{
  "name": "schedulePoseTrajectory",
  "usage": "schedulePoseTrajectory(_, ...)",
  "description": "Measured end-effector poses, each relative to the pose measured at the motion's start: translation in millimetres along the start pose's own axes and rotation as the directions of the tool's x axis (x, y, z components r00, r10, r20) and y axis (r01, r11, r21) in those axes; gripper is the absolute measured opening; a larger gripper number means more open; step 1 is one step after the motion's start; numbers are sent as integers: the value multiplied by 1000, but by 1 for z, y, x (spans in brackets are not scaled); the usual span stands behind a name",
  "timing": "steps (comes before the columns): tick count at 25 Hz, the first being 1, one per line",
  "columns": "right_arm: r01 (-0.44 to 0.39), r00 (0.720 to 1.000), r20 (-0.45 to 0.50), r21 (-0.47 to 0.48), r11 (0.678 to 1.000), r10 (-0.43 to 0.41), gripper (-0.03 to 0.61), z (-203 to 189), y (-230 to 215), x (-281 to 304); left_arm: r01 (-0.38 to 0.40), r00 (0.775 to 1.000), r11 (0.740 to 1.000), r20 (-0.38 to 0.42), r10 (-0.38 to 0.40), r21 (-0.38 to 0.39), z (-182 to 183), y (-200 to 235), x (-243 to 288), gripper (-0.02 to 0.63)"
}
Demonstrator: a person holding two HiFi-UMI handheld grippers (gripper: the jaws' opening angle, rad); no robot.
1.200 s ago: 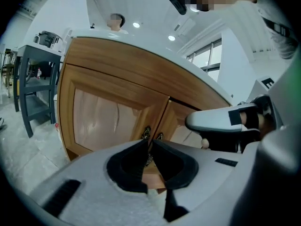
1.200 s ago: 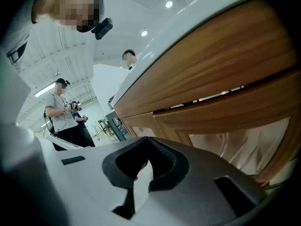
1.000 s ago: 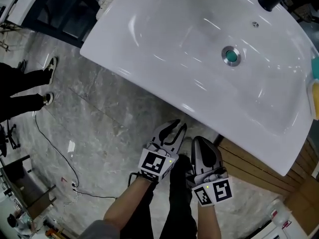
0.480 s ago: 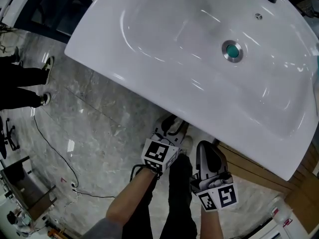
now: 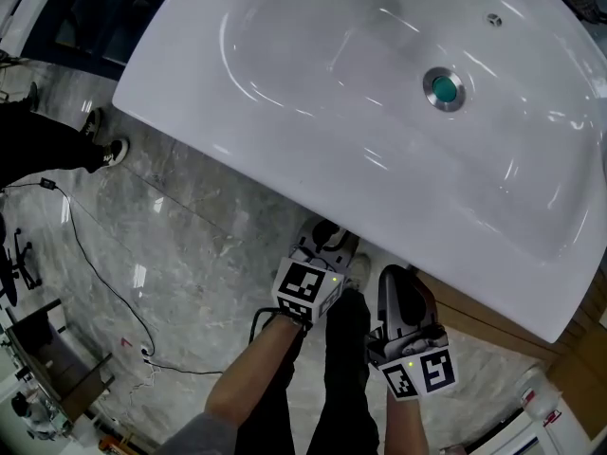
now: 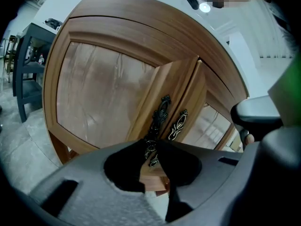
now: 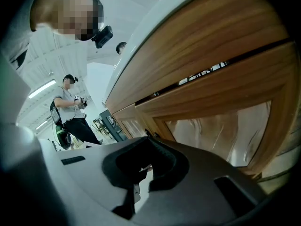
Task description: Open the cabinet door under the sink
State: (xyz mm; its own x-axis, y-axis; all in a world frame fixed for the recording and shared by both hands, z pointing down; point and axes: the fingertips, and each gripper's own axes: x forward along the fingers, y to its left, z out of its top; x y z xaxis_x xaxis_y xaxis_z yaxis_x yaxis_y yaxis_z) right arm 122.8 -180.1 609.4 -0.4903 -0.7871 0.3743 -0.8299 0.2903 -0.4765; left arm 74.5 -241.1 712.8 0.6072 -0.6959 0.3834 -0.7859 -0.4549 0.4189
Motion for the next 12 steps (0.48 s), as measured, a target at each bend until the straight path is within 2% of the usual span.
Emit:
schedulePoseTrajectory(9,20,1000,-4,13,1000,-20,9,-12,6,-4,19,1000,999,-21,-18,40,-3,-1,-2,84)
schedulePoseTrajectory(12,29,1000,0,15,999,-29,9,-17,12,-8,32,999,998,-6,-32,50,-1,-1,-3,84)
